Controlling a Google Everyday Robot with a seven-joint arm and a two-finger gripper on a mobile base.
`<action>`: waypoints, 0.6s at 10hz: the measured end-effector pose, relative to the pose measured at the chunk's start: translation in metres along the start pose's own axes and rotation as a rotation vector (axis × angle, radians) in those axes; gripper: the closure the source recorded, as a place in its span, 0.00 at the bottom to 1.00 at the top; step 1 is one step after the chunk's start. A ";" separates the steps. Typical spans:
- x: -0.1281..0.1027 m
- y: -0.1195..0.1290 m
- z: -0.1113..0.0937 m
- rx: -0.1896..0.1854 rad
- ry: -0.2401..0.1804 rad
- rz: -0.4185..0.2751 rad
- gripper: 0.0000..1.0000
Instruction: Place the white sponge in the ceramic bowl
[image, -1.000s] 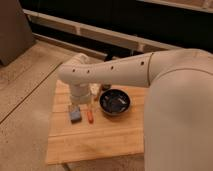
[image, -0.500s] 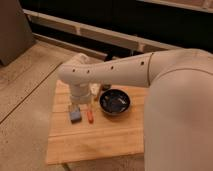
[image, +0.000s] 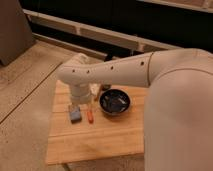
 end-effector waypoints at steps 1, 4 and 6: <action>-0.014 0.001 -0.005 0.009 -0.072 -0.030 0.35; -0.043 0.012 -0.018 0.012 -0.224 -0.150 0.35; -0.043 0.013 -0.018 0.012 -0.229 -0.156 0.35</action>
